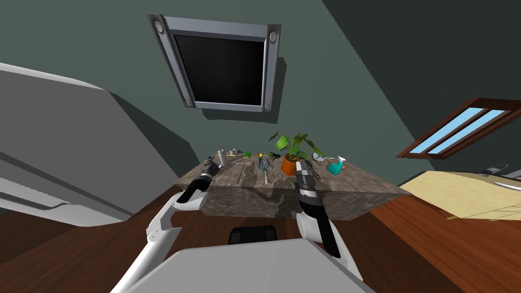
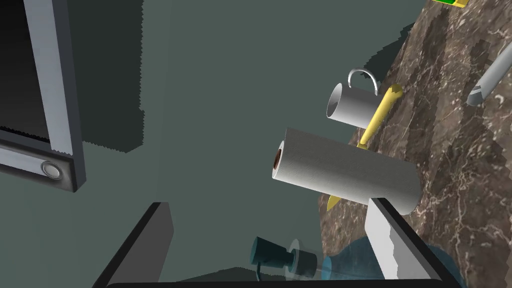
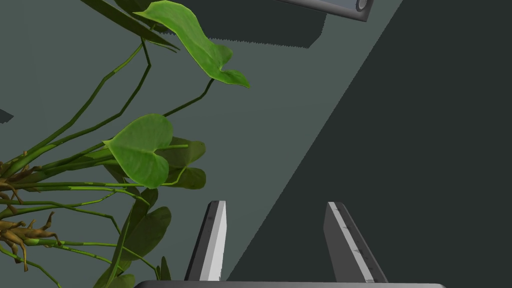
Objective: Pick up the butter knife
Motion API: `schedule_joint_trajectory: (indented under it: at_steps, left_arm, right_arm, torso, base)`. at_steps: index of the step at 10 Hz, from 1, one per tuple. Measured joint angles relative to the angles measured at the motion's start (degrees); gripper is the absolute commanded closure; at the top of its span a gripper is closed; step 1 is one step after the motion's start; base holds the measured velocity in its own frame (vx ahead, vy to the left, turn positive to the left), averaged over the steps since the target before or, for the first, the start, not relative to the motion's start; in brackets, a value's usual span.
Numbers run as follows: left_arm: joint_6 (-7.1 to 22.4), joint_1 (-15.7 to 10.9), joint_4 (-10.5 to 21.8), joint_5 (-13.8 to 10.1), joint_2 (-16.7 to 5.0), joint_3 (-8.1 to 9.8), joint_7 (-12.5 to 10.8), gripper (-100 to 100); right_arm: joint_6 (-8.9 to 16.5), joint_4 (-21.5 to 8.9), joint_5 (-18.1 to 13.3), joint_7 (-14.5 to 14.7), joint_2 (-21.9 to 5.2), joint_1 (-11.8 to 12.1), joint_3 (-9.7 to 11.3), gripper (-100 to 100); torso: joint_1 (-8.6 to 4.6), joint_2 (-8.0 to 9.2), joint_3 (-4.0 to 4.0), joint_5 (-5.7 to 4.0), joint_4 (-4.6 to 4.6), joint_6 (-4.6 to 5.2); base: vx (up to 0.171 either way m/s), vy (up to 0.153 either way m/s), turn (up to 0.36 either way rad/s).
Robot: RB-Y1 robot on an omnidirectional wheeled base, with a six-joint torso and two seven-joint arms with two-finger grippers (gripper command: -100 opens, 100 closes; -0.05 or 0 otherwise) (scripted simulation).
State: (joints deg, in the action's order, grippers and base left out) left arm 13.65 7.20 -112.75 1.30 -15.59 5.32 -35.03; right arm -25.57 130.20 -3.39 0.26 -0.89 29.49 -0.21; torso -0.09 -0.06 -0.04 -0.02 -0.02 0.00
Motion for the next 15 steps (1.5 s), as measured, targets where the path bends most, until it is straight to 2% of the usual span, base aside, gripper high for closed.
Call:
schedule_joint_trajectory:
  at_steps: [4,12,15]
  left_arm:
    - [5.71,-3.26,2.70,-1.04,-0.39,0.92,-5.48,-100]
    - [16.05,-10.94,10.66,-2.30,0.64,2.50,-15.98,-100]
    - [19.95,-12.72,12.33,-2.75,1.26,3.00,-19.65,-100]
  right_arm:
    - [0.00,0.00,0.00,0.00,0.00,0.00,0.00,0]
    - [0.00,0.00,0.00,0.00,0.00,0.00,0.00,0]
    - [0.00,0.00,0.00,0.00,0.00,0.00,0.00,0]
  torso:
    - [-0.01,0.01,0.01,-0.01,0.00,0.00]
    - [-0.01,0.02,0.01,-0.01,0.00,0.00]
    - [0.00,0.01,0.00,-0.01,0.00,-0.01]
  base:
    - [0.011,-0.025,0.002]
    - [0.008,-0.024,0.002]
    - [0.012,-0.024,0.003]
